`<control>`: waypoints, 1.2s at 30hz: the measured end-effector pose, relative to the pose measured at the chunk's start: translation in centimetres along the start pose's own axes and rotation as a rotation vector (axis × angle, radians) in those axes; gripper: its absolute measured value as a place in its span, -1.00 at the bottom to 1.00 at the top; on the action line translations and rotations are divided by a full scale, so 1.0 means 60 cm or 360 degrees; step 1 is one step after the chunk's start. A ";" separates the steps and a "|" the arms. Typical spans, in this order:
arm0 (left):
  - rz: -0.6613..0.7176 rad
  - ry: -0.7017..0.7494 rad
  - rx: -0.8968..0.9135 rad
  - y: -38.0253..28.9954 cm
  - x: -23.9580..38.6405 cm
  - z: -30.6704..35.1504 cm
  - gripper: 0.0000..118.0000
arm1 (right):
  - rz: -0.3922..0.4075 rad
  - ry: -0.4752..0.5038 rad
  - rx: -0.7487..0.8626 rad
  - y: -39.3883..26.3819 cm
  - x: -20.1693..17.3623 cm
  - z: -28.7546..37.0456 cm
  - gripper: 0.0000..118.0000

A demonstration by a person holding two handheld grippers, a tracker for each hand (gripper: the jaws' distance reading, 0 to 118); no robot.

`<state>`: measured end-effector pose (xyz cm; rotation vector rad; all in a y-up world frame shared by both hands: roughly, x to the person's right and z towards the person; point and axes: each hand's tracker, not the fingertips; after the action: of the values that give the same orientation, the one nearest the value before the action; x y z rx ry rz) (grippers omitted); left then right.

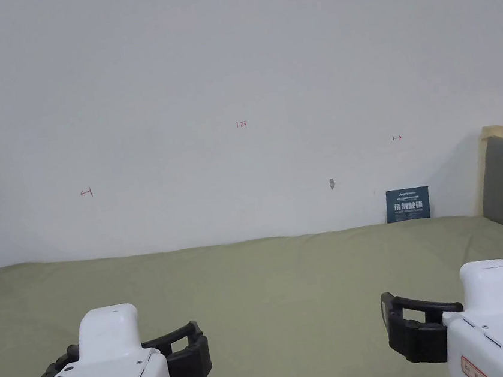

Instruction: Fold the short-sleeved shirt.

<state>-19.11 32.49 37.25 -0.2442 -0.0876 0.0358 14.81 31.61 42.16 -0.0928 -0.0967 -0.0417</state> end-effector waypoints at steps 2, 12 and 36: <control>-0.0011 -0.0003 0.0000 0.003 0.002 -0.002 0.99 | -0.0031 0.0062 -0.0068 -0.001 0.002 -0.008 0.99; 0.0009 0.0051 -0.0031 -0.001 -0.006 -0.022 0.99 | -0.0023 -0.0025 -0.0097 -0.008 0.004 -0.028 0.99; 0.0052 0.0057 -0.0076 -0.003 -0.011 -0.025 0.99 | -0.0232 -0.0010 -0.0159 0.007 0.044 -0.032 0.99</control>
<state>-19.61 31.95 35.80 -0.2942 -0.0489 0.0618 17.61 31.76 40.46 -0.1856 -0.1073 -0.1920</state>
